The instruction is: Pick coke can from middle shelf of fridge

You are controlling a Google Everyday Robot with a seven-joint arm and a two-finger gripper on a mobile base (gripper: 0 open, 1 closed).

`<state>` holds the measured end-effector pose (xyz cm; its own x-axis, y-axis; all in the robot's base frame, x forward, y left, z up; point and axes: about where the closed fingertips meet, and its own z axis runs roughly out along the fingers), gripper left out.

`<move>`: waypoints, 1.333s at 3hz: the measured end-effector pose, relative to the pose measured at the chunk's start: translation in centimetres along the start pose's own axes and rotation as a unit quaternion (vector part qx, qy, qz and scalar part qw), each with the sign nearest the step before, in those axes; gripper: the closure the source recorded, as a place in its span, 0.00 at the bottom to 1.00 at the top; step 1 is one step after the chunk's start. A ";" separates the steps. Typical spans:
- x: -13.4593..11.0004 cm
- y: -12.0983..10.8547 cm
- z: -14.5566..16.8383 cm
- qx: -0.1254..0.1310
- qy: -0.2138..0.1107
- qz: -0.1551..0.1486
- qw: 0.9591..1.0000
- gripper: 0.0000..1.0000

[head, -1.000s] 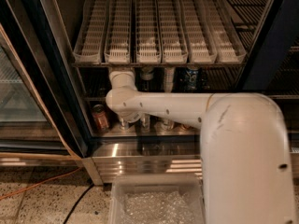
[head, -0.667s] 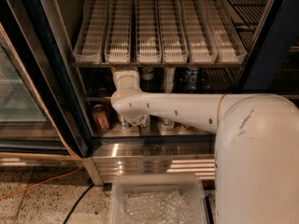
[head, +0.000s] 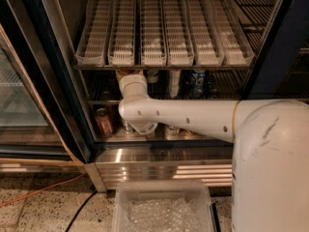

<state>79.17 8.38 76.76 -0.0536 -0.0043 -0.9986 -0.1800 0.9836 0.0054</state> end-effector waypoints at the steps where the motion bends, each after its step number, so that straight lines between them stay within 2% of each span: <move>1: 0.1 -0.9 -3.2 -0.011 0.002 0.012 1.000 1.00; 2: -0.1 -1.6 -6.4 -0.024 0.010 0.012 1.000 1.00; 3: -0.5 -1.5 -9.0 -0.047 0.020 -0.004 0.999 1.00; 4: -1.3 -0.2 -10.8 -0.079 0.021 -0.030 0.996 1.00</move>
Offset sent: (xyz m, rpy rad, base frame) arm -0.0988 -0.0439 0.0095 0.0183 0.0439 0.0800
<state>68.65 6.25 78.59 -0.0784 -0.0731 -0.9942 -0.3356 0.9410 -0.0427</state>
